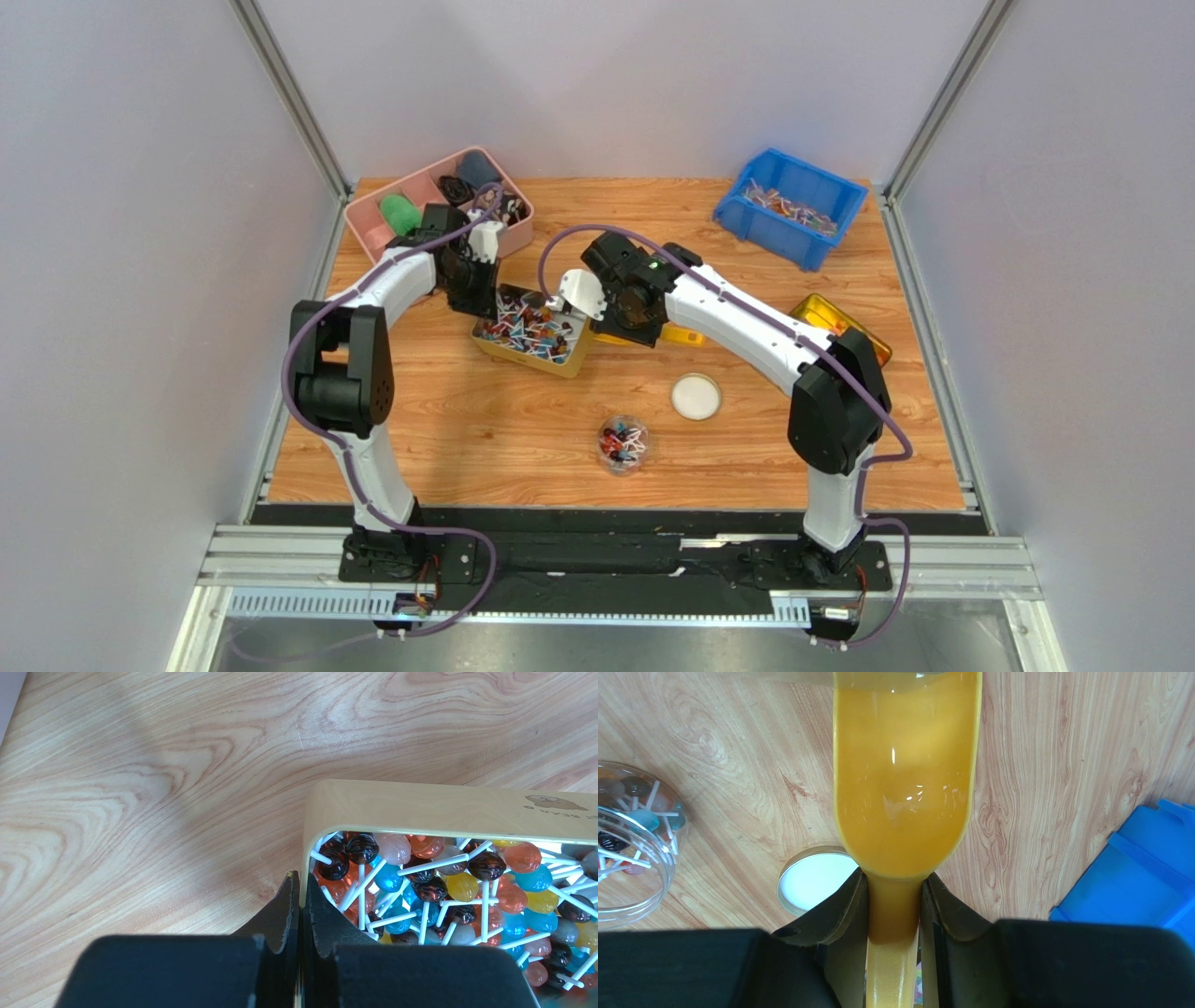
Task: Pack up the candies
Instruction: Place the storage box at the center of the board, then place the fake candies in the packing bottle.
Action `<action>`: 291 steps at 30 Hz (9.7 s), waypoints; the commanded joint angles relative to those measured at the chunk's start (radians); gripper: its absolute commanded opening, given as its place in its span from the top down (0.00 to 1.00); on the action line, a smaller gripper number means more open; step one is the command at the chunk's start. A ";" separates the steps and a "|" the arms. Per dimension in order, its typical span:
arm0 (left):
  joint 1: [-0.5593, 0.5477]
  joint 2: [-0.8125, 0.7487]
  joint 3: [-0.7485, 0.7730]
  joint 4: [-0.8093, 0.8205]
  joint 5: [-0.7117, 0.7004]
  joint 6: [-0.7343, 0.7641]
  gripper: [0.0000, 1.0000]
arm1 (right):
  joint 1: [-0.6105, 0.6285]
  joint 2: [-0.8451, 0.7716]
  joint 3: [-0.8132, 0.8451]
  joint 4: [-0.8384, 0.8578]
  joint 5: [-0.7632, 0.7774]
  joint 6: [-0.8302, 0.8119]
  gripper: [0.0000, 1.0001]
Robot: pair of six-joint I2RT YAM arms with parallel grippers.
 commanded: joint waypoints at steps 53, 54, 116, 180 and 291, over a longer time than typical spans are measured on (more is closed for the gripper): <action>-0.027 0.024 0.074 -0.071 -0.128 0.046 1.00 | 0.096 -0.248 0.092 -0.021 0.229 -0.115 1.00; -0.032 0.022 0.074 -0.067 -0.147 0.045 1.00 | 0.113 -0.235 0.094 -0.030 0.240 -0.124 1.00; -0.087 -0.021 0.048 -0.024 -0.189 0.035 1.00 | 0.279 0.500 0.520 -0.176 0.229 -0.025 1.00; -0.087 0.002 0.043 -0.017 -0.221 0.042 1.00 | 0.030 -0.028 0.091 0.028 -0.352 0.167 1.00; -0.049 -0.091 0.198 -0.127 -0.233 0.056 0.43 | 0.278 -0.338 -0.359 -0.586 0.229 -0.103 1.00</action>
